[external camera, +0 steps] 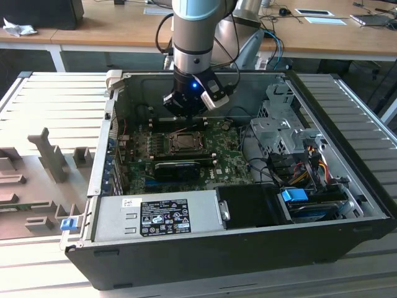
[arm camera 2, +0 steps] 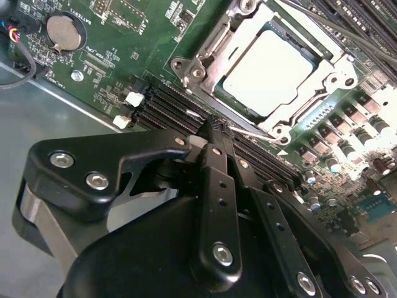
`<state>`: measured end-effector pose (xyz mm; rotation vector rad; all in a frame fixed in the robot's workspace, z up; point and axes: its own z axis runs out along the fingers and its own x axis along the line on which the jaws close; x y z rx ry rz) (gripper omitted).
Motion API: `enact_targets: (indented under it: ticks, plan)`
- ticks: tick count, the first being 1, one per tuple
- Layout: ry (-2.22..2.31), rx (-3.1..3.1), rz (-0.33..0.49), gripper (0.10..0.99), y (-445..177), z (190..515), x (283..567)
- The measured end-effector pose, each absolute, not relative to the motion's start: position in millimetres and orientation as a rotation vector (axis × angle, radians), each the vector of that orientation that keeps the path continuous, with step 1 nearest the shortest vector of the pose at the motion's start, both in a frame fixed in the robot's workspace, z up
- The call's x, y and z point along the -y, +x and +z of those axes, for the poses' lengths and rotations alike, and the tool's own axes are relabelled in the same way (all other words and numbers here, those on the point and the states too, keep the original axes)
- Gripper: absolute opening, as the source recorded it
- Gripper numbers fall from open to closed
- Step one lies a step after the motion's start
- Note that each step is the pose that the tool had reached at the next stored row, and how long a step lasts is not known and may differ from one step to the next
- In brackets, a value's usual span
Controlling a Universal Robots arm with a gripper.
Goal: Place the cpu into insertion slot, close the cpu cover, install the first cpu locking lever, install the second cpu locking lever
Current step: 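Install the first cpu locking lever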
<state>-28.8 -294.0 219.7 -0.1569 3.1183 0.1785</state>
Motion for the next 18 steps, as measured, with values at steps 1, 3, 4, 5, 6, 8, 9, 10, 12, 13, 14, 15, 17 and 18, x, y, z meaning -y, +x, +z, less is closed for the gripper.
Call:
enact_targets:
  ticks: [1,3,4,5,6,8,9,10,12,13,14,15,17,18]
  plan:
    - [-0.157,-3.118,0.178,0.106,-28.4,218.8,294.0]
    - [-0.157,-3.118,0.179,0.106,-27.4,216.5,294.0]
    - [-0.157,-3.118,0.178,0.106,-26.9,215.7,293.9]
    - [-0.157,-3.118,0.179,0.106,-26.3,214.8,293.8]
    - [-0.157,-3.118,0.178,0.106,-25.8,213.9,293.8]
    - [-0.157,-3.118,0.179,0.106,-24.5,212.0,293.7]
    - [-0.157,-3.118,0.179,0.106,-23.6,210.8,293.6]
    - [-0.157,-3.118,0.179,0.106,-23.1,210.3,293.6]
    - [-0.157,-3.118,0.178,0.106,-22.2,208.6,293.4]
    - [-0.157,-3.118,0.178,0.106,-22.1,208.0,293.4]
    - [-0.157,-3.118,0.178,0.106,-22.1,207.3,293.4]
    - [-0.157,-3.118,0.177,0.106,-21.9,206.6,293.4]
    - [-0.157,-3.119,0.173,0.106,-21.6,205.4,293.4]
    - [-0.157,-3.119,0.171,0.106,-21.5,205.0,293.4]
